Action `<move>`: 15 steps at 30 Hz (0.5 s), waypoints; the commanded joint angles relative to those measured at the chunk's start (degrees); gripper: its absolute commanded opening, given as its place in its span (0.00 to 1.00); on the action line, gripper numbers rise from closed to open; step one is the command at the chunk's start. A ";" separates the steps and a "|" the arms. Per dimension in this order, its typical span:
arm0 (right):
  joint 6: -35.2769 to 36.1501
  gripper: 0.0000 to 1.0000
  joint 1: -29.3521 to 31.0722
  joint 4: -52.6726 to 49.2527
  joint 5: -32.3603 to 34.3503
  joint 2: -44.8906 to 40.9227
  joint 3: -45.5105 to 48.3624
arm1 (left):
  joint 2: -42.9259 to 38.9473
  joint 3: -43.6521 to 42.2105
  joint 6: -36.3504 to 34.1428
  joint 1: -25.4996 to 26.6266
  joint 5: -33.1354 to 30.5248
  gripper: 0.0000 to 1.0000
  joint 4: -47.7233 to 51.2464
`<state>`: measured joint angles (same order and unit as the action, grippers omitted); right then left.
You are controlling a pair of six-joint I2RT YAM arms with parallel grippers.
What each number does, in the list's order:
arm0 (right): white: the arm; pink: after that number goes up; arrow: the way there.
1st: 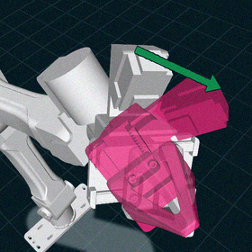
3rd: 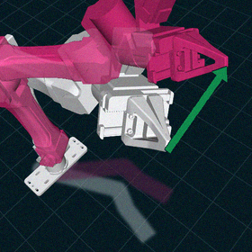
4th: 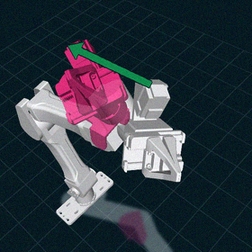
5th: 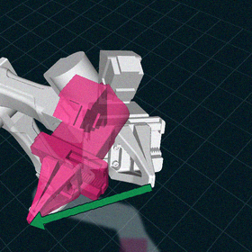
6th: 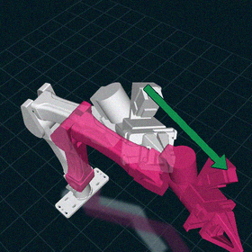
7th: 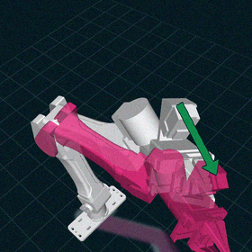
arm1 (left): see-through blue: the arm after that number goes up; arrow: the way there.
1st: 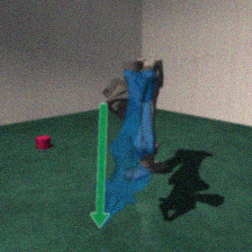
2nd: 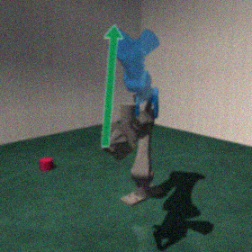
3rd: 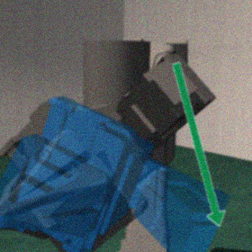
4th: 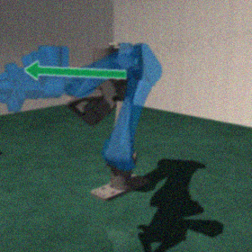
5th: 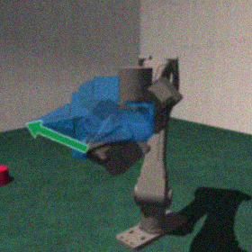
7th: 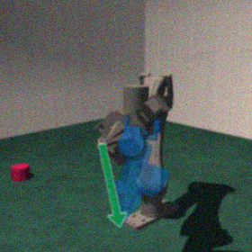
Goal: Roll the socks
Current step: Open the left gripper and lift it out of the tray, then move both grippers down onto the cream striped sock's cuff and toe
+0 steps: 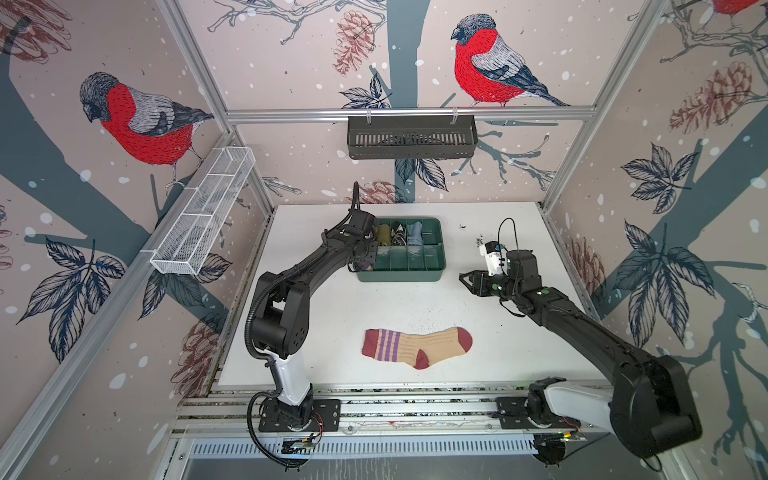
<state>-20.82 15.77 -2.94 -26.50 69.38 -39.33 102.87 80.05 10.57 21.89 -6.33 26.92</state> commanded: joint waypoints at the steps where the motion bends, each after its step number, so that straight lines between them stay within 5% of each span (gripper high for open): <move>1: 0.08 0.46 0.04 0.34 0.62 -0.02 -0.04 | -2.78 -0.46 0.78 -0.09 0.75 0.38 -2.52; 6: 0.38 0.45 0.05 -0.78 0.67 -0.12 0.17 | -10.61 -4.87 1.68 0.09 4.50 0.32 -3.15; 10: 0.85 0.40 0.94 -4.43 0.17 -0.69 1.84 | -20.25 -12.53 2.37 0.73 9.11 0.18 -2.86; 15: -2.92 0.32 7.65 -6.18 2.18 -4.16 7.43 | -29.46 -22.44 5.80 4.15 15.33 0.06 -3.01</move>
<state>-21.23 20.86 -7.11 -26.17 66.59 -33.69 75.85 60.47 13.69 24.34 3.77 24.29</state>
